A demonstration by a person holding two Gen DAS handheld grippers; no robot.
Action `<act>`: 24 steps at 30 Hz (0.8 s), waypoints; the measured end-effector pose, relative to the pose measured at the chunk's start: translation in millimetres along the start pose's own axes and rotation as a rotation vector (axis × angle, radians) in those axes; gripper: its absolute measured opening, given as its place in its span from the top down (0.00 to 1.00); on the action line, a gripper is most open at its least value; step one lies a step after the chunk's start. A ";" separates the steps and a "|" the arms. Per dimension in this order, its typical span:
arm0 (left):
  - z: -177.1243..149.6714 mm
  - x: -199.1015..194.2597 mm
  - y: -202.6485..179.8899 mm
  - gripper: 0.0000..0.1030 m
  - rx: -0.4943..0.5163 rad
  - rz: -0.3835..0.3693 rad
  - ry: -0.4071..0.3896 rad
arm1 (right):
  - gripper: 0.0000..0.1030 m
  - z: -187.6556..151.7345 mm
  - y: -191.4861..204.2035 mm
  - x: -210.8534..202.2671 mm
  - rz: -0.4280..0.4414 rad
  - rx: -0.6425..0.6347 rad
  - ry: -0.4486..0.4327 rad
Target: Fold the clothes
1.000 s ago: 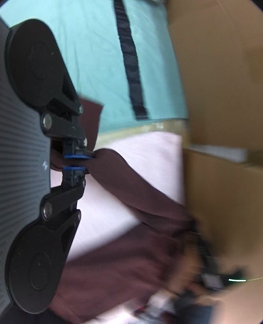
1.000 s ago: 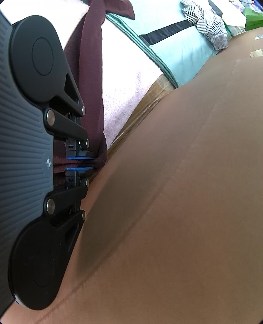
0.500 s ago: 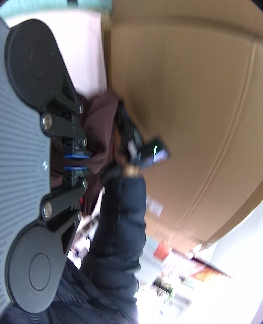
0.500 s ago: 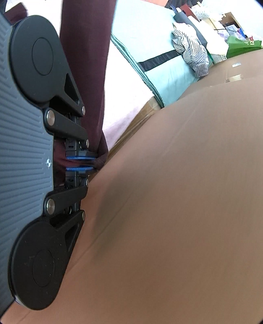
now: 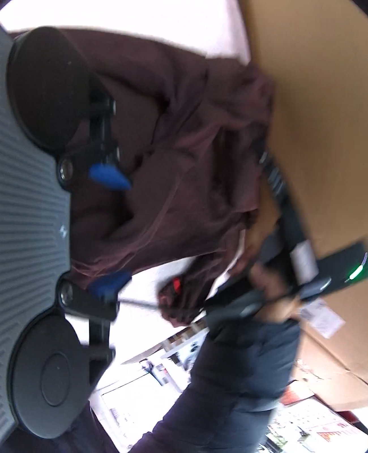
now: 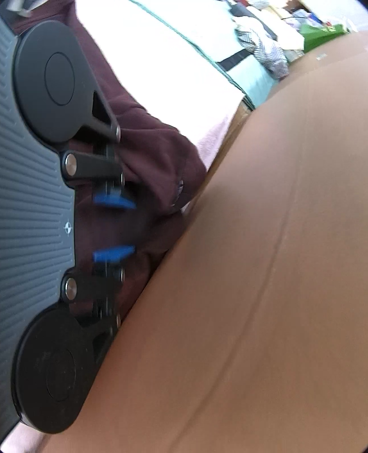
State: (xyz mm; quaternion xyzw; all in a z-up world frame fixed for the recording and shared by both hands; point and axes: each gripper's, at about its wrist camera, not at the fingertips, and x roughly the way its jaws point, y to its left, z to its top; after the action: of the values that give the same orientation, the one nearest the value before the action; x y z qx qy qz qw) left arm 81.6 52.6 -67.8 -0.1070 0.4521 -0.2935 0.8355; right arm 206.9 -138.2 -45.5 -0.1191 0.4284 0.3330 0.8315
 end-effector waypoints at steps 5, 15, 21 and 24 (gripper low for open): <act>-21.0 -70.4 16.7 0.08 -0.007 0.186 -0.091 | 0.58 -22.5 10.5 -47.9 0.085 0.024 -0.019; -112.7 -90.0 72.1 0.23 -0.106 0.505 0.141 | 0.50 -101.1 79.8 -81.5 0.086 0.044 0.044; -127.0 -66.8 74.9 0.30 -0.094 0.508 0.160 | 0.51 -78.4 93.7 -53.8 0.146 0.204 0.022; -130.2 -72.5 79.4 0.39 -0.101 0.495 0.154 | 0.54 -70.1 94.8 -22.5 0.257 0.363 0.063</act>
State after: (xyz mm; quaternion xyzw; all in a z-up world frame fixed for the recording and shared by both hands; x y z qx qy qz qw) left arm -24.0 170.4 -126.9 -0.0122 0.5407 -0.0646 0.8387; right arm 91.1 -111.2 -61.8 0.0776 0.5186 0.3497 0.7764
